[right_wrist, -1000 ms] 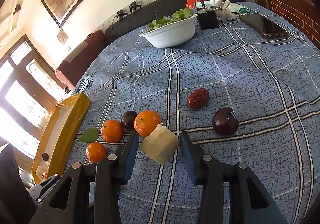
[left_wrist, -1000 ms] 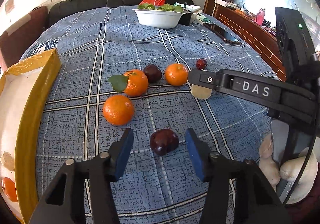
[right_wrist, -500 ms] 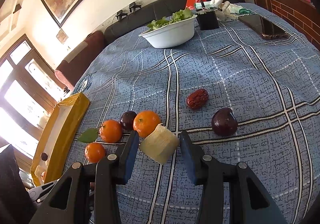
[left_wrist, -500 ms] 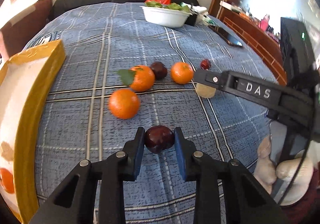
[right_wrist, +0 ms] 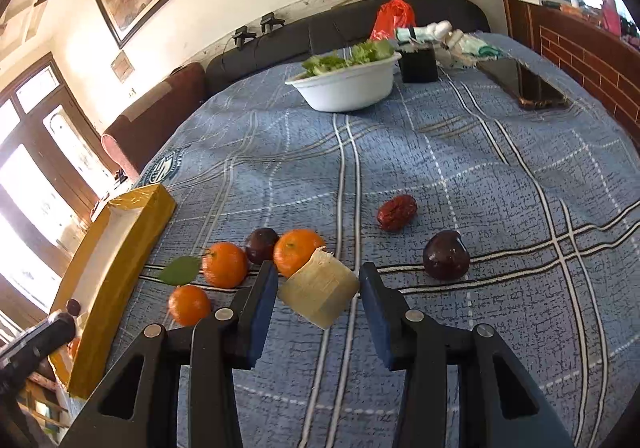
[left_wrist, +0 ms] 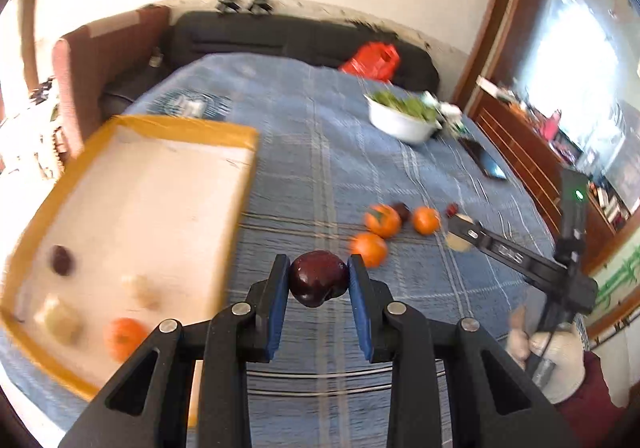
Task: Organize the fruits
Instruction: 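Carry the cream block and dark plum with both tools over the tray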
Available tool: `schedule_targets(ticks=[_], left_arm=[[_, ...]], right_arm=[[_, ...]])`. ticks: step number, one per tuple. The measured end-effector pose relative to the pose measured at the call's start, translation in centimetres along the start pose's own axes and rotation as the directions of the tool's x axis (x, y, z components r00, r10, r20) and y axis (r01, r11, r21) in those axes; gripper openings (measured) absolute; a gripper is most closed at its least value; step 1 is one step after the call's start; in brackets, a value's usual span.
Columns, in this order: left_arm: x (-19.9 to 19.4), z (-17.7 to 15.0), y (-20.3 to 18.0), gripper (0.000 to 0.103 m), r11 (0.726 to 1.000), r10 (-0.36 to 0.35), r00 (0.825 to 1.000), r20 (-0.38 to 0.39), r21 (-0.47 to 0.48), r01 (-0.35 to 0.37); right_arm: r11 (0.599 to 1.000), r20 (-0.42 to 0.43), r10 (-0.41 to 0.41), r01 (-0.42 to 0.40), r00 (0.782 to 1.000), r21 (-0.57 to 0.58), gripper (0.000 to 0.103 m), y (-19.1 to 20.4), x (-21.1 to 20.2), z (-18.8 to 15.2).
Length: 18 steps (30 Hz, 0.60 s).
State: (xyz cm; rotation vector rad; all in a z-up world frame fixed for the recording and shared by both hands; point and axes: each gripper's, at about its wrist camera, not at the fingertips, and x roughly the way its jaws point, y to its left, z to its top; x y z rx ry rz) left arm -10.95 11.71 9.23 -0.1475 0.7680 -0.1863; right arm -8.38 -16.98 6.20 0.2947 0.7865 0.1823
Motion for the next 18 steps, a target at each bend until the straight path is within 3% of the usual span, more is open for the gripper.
schedule_targets(ticks=[6, 11, 14, 16, 18], left_arm=[[-2.4, 1.9, 6.3, 0.029, 0.994, 0.094, 0.995, 0.038, -0.064, -0.091], [-1.9, 3.5, 11.3, 0.029, 0.977, 0.189, 0.982, 0.013, -0.108, -0.187], [-0.8, 4.0, 14.0, 0.029, 0.967, 0.209, 0.978, -0.027, -0.144, -0.210], [0.3, 4.3, 15.7, 0.029, 0.962, 0.208, 0.976, -0.060, -0.167, -0.215], [1.1, 4.2, 17.1, 0.029, 0.957, 0.211, 0.973, -0.092, -0.184, -0.225]], right_arm=[[0.990, -0.006, 0.094, -0.094, 0.996, -0.109, 0.046, 6.1, -2.4, 0.9], [0.953, -0.072, 0.212, -0.223, 0.975, -0.205, 0.047, 13.1, -2.1, 1.0], [0.920, -0.149, 0.287, -0.316, 0.946, -0.232, 0.047, 17.2, -0.6, 0.6], [0.893, -0.219, 0.336, -0.383, 0.916, -0.236, 0.047, 20.0, 0.8, -0.2], [0.874, -0.267, 0.348, -0.414, 0.899, -0.255, 0.047, 22.1, 2.1, -1.2]])
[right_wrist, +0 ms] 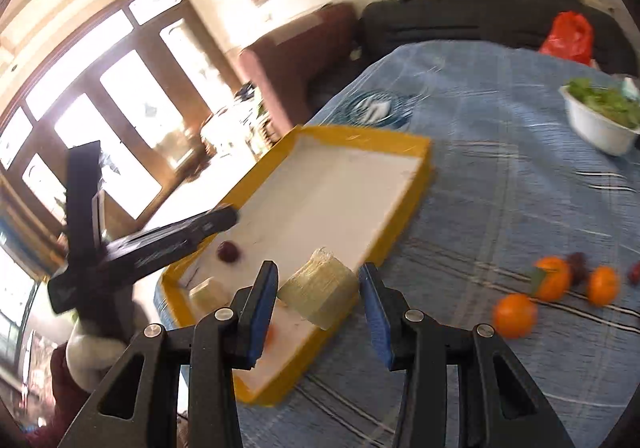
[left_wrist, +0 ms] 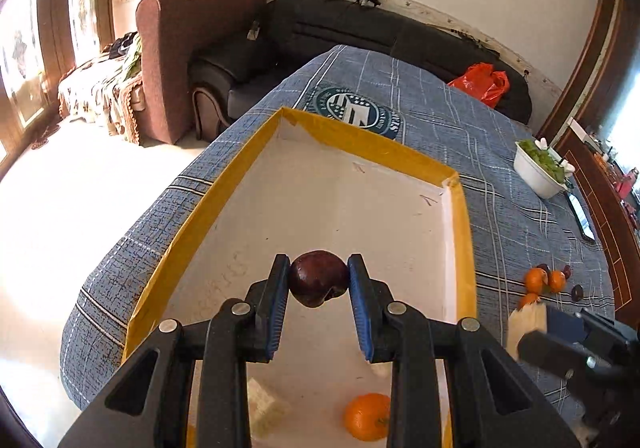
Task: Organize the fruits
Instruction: 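Carry the cream block and dark plum with both tools over the tray, then open the right tool to drop the block while the left tool releases the plum into the tray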
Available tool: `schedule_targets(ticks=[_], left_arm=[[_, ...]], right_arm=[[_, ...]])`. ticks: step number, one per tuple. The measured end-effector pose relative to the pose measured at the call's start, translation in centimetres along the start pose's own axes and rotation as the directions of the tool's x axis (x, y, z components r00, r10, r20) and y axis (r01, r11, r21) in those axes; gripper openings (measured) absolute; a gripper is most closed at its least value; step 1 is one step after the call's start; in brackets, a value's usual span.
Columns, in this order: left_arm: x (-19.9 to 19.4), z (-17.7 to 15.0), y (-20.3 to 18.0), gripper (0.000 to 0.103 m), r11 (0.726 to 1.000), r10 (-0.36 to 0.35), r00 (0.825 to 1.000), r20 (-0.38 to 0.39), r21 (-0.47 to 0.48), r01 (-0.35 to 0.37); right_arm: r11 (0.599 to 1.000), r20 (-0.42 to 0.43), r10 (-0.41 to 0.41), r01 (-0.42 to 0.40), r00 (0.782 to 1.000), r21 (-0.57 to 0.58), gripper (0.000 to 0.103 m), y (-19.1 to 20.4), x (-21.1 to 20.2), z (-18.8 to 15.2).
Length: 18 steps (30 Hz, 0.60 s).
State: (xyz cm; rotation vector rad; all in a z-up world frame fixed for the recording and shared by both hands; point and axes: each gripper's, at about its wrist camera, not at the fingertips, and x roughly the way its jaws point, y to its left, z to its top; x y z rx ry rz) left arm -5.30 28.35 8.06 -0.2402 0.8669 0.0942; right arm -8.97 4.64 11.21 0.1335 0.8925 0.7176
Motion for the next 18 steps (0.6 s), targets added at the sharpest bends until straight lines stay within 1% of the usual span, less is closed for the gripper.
schedule_targets(ticks=[2, 5, 7, 9, 12, 14, 15, 17, 18], left_arm=[[1.1, 0.2, 0.6, 0.029, 1.000, 0.027, 0.999, -0.035, -0.009, -0.027], [2.1, 0.1, 1.2, 0.029, 0.999, 0.033, 0.997, -0.074, -0.017, -0.035], [2.6, -0.1, 1.4, 0.029, 0.999, 0.037, 0.995, -0.091, -0.021, -0.039], [3.2, 0.0, 1.6, 0.029, 0.999, 0.035, 0.994, -0.103, -0.026, -0.038], [3.6, -0.1, 2.2, 0.029, 0.999, 0.030, 0.993, -0.118, -0.041, -0.035], [3.7, -0.3, 2.4, 0.030, 0.998, 0.023, 0.992, -0.122, -0.052, -0.029], [3.8, -0.2, 2.7, 0.030, 0.998, 0.020, 0.992, -0.123, -0.057, -0.027], [3.5, -0.4, 2.8, 0.039, 0.997, 0.010, 0.993, -0.116, -0.072, -0.018], [3.1, -0.4, 2.9, 0.041, 0.997, 0.004, 0.994, -0.108, -0.080, -0.013]], right_arm=[[0.999, -0.037, -0.003, 0.002, 0.999, -0.048, 0.047, 1.4, 2.2, -0.2], [0.994, -0.083, -0.036, 0.027, 0.996, -0.104, 0.047, 2.9, 4.9, -0.7], [0.987, -0.095, -0.089, 0.075, 0.992, -0.142, 0.047, 3.5, 6.4, -1.1], [0.977, -0.097, -0.133, 0.115, 0.986, -0.179, 0.047, 3.8, 7.3, -1.2], [0.971, -0.114, -0.140, 0.114, 0.983, -0.209, 0.047, 4.2, 8.0, -1.7], [0.961, -0.100, -0.158, 0.130, 0.982, -0.245, 0.047, 4.8, 8.0, -2.0], [0.957, -0.097, -0.159, 0.130, 0.982, -0.258, 0.047, 5.1, 8.0, -2.1], [0.957, -0.103, -0.147, 0.115, 0.984, -0.265, 0.047, 5.6, 8.0, -2.2], [0.958, -0.108, -0.141, 0.108, 0.984, -0.267, 0.047, 5.7, 8.0, -2.3]])
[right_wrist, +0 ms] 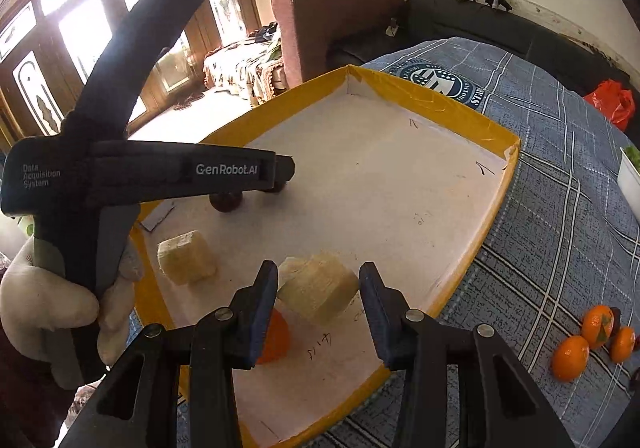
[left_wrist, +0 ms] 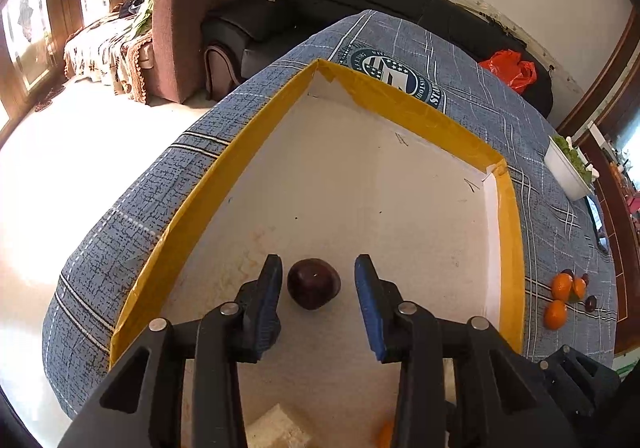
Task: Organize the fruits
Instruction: 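Open the right tool to drop the block while the left tool releases the plum into the tray, then move both tools back over the remaining fruit on the bed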
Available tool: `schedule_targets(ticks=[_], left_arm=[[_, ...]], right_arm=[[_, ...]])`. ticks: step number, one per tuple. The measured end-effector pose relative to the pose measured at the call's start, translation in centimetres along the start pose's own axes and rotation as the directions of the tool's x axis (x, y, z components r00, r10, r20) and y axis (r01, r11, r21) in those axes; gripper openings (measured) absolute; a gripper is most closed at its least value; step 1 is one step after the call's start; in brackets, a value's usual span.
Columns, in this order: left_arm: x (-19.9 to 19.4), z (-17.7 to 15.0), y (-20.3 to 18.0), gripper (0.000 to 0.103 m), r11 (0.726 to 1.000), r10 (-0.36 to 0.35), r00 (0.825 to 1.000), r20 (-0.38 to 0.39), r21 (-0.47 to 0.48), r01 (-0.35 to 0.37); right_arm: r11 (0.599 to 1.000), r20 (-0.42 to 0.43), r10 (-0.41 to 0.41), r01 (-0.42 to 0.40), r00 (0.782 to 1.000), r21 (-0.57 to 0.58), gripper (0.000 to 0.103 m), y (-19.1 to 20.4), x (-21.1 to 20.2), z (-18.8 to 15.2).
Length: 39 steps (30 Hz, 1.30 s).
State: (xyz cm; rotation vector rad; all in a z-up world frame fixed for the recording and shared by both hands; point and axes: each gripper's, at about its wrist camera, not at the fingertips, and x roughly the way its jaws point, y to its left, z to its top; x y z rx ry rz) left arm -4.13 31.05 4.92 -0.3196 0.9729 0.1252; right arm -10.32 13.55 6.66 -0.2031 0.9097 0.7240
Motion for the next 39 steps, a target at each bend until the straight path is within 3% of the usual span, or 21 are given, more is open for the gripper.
schedule_targets(ticks=[3, 5, 8, 16, 25, 32, 39], left_arm=[[-1.7, -0.2, 0.4, 0.047, 1.000, -0.018, 0.999, 0.043, -0.022, 0.019], [-3.1, -0.4, 0.5, 0.058, 0.999, -0.021, 0.997, 0.080, -0.039, 0.024], [-5.2, -0.8, 0.8, 0.064, 0.997, -0.029, 0.991, 0.131, -0.067, 0.038], [-9.8, -2.4, 1.0, 0.072, 0.995, -0.033, 0.974, 0.226, -0.086, 0.054], [-12.5, -4.2, 0.1, 0.073, 0.993, -0.049, 0.962, 0.269, -0.093, 0.076], [-13.9, -5.8, -3.2, 0.081, 0.993, -0.104, 0.956, 0.273, -0.029, 0.116], [-12.3, -7.2, -8.2, 0.082, 0.987, -0.153, 0.963, 0.220, 0.086, 0.138]], right_arm=[[1.000, -0.010, 0.012, -0.012, 1.000, -0.008, 0.047, 0.7, -0.1, -0.5], [1.000, -0.006, 0.012, -0.012, 1.000, -0.014, 0.047, 1.0, -0.3, -0.7], [0.999, -0.008, 0.045, -0.045, 0.999, -0.010, 0.048, 1.3, -0.4, -1.0], [0.997, 0.033, 0.073, -0.073, 0.997, -0.004, 0.056, 2.0, -2.3, -1.1], [0.995, 0.104, 0.066, -0.074, 0.992, 0.073, 0.060, 0.7, -5.9, -2.6], [0.980, 0.171, -0.021, -0.014, 0.985, 0.201, 0.060, -4.3, -10.2, -5.3], [0.897, 0.181, -0.197, 0.102, 0.964, 0.431, 0.062, -14.4, -15.0, -9.5]])
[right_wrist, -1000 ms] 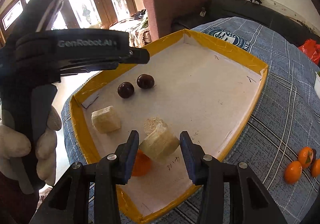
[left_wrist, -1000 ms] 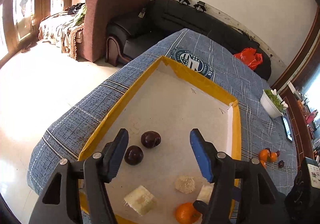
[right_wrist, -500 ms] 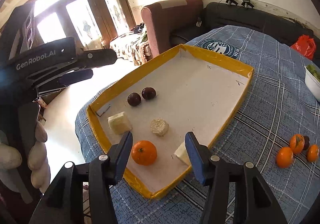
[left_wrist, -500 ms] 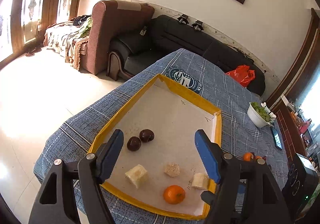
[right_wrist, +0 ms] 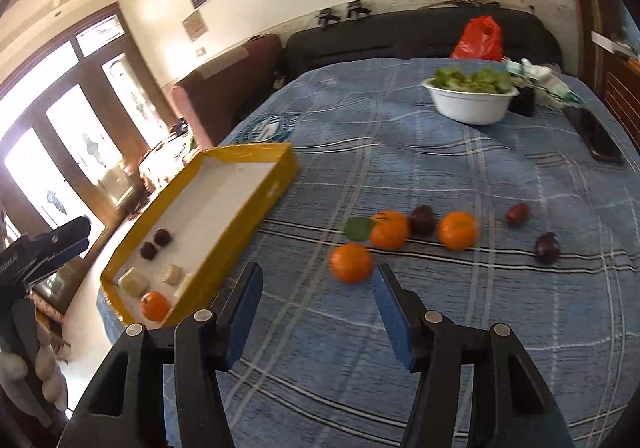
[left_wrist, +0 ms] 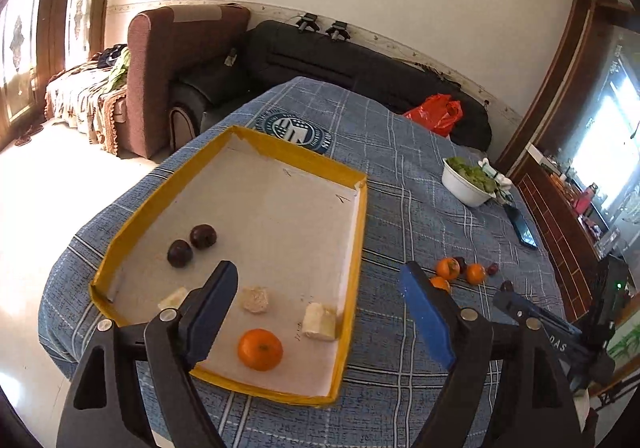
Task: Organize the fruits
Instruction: 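Move both tools back over the remaining fruit on the bed, then close the right tool on a mandarin orange while the left tool grasps another orange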
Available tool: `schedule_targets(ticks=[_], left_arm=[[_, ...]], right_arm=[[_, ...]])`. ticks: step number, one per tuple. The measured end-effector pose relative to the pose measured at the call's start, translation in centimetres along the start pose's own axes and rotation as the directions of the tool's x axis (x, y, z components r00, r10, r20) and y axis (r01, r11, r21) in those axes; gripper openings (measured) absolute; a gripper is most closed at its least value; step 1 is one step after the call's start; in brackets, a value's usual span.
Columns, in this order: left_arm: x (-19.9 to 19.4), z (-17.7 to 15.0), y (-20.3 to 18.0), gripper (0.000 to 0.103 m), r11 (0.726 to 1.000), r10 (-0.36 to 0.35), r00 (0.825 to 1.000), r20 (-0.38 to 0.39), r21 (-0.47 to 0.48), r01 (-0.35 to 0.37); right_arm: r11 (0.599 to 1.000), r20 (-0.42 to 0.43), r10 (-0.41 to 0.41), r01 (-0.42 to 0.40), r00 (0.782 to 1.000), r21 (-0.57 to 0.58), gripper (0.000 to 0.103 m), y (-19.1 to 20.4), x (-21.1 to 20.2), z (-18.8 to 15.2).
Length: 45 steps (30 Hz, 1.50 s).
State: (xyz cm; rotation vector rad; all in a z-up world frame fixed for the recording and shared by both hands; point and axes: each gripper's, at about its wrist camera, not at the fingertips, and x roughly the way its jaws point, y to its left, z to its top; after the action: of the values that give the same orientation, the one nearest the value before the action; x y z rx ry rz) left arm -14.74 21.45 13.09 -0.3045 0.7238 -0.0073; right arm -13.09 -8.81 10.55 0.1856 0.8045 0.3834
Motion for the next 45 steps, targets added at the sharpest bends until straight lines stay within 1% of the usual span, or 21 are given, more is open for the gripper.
schedule_targets(ticks=[2, 4, 7, 10, 12, 14, 17, 19, 23, 26, 27, 29, 30, 33, 34, 35, 36, 37, 44, 45], left_arm=[[0.7, -0.3, -1.3, 0.082, 1.000, -0.016, 1.000, -0.019, 0.026, 0.016], [1.3, -0.7, -2.4, 0.082, 0.998, -0.032, 0.999, -0.036, 0.049, 0.033], [2.4, -1.3, -4.1, 0.082, 0.995, -0.046, 0.997, -0.059, 0.082, 0.051], [3.9, -1.8, -5.5, 0.082, 0.992, -0.058, 0.994, -0.093, 0.105, 0.068], [5.2, -2.1, -6.6, 0.082, 0.990, -0.062, 0.991, -0.120, 0.118, 0.076], [6.6, -2.6, -7.8, 0.082, 0.987, -0.070, 0.987, -0.147, 0.136, 0.090], [8.4, -3.2, -9.5, 0.082, 0.979, -0.075, 0.980, -0.182, 0.173, 0.107], [9.3, -3.8, -10.7, 0.082, 0.971, -0.079, 0.977, -0.199, 0.205, 0.121], [11.1, -4.6, -12.4, 0.082, 0.951, -0.088, 0.976, -0.200, 0.274, 0.142], [12.7, -4.7, -12.9, 0.082, 0.944, -0.082, 0.971, -0.223, 0.294, 0.147], [13.2, -4.7, -13.1, 0.081, 0.942, -0.085, 0.970, -0.229, 0.298, 0.153], [14.1, -4.7, -13.5, 0.072, 0.937, -0.081, 0.967, -0.243, 0.313, 0.157], [14.5, -4.7, -13.7, 0.070, 0.934, -0.080, 0.965, -0.251, 0.320, 0.161], [15.9, -4.8, -14.6, 0.063, 0.924, -0.075, 0.960, -0.268, 0.343, 0.168], [16.5, -4.8, -14.9, 0.059, 0.922, -0.071, 0.958, -0.276, 0.348, 0.169], [17.0, -4.7, -15.1, 0.058, 0.922, -0.068, 0.956, -0.285, 0.349, 0.170], [17.4, -4.7, -15.2, 0.058, 0.922, -0.067, 0.955, -0.289, 0.348, 0.170], [17.7, -4.7, -15.3, 0.058, 0.922, -0.065, 0.955, -0.291, 0.347, 0.169], [19.2, -4.8, -15.6, 0.058, 0.930, -0.056, 0.951, -0.305, 0.331, 0.161], [19.2, -4.8, -15.7, 0.058, 0.929, -0.053, 0.953, -0.297, 0.337, 0.156]], right_arm=[[0.998, 0.006, -0.052, 0.051, 0.999, 0.047, 0.062, -3.1, -0.7, 0.1], [0.993, 0.012, -0.096, 0.095, 0.995, 0.070, 0.062, -5.5, -1.3, 0.1], [0.983, 0.017, -0.143, 0.140, 0.990, 0.118, 0.062, -9.1, -2.1, -0.1], [0.972, 0.016, -0.163, 0.158, 0.987, 0.177, 0.062, -11.4, -2.1, -0.1], [0.970, 0.012, -0.148, 0.143, 0.989, 0.199, 0.062, -12.0, -1.6, 0.1], [0.973, 0.002, -0.123, 0.120, 0.992, 0.196, 0.062, -11.9, -0.7, 0.5], [0.981, -0.013, -0.096, 0.096, 0.995, 0.167, 0.062, -10.7, 1.0, 1.1], [0.984, -0.023, -0.107, 0.110, 0.994, 0.142, 0.062, -10.2, 2.6, 1.8], [0.982, -0.044, -0.136, 0.141, 0.990, 0.127, 0.060, -9.9, 5.1, 2.8], [0.982, -0.051, -0.155, 0.159, 0.987, 0.097, 0.060, -9.5, 6.3, 2.9], [0.983, -0.057, -0.154, 0.159, 0.986, 0.090, 0.060, -9.5, 6.7, 2.8], [0.984, -0.063, -0.152, 0.157, 0.986, 0.084, 0.060, -9.6, 7.3, 2.6], [0.985, -0.066, -0.148, 0.153, 0.987, 0.081, 0.060, -9.6, 7.6, 2.5], [0.986, -0.063, -0.144, 0.149, 0.988, 0.070, 0.060, -9.6, 8.0, 2.3], [0.987, -0.061, -0.141, 0.145, 0.988, 0.068, 0.060, -9.6, 8.0, 2.3], [0.988, -0.061, -0.137, 0.141, 0.989, 0.069, 0.058, -9.6, 8.0, 2.3], [0.988, -0.060, -0.135, 0.139, 0.989, 0.071, 0.053, -9.7, 8.0, 2.3], [0.988, -0.060, -0.131, 0.136, 0.990, 0.074, 0.050, -9.7, 8.0, 2.3], [0.990, -0.056, -0.111, 0.115, 0.992, 0.087, 0.049, -10.0, 7.8, 2.2], [0.990, -0.056, -0.110, 0.114, 0.992, 0.085, 0.049, -9.9, 7.8, 2.2]])
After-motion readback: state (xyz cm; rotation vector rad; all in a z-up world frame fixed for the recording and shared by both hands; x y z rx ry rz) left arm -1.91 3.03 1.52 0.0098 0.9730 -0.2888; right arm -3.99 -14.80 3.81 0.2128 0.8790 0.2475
